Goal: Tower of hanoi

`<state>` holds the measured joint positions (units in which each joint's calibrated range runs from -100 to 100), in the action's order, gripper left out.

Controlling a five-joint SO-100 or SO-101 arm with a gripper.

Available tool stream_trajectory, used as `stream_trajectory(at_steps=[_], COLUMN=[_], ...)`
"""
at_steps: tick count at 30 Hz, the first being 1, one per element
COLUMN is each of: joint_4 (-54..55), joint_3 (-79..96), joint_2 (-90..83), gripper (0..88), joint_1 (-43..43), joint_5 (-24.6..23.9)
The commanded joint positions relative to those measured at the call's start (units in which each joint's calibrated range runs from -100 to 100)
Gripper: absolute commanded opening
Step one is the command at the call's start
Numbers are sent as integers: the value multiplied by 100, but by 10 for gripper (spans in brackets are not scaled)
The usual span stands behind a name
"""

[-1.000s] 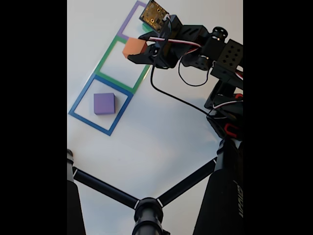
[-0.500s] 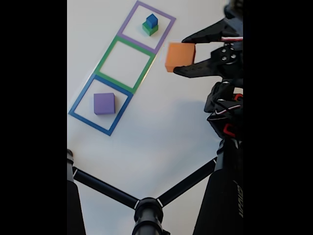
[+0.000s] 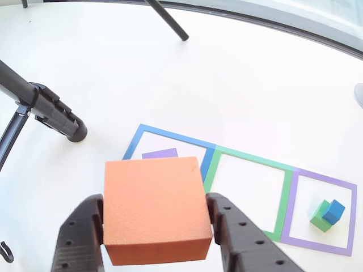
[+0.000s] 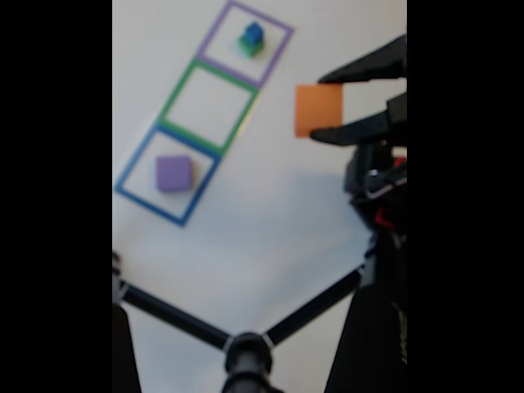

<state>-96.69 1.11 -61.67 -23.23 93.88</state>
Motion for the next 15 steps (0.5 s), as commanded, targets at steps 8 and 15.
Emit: stream_trajectory(at_steps=[8, 15], joint_4=[4503, 8001], joint_3=[3989, 6717], joint_2=[51, 495], gripper=[103, 105], joint_1=[-45, -7], joint_5=[172, 612])
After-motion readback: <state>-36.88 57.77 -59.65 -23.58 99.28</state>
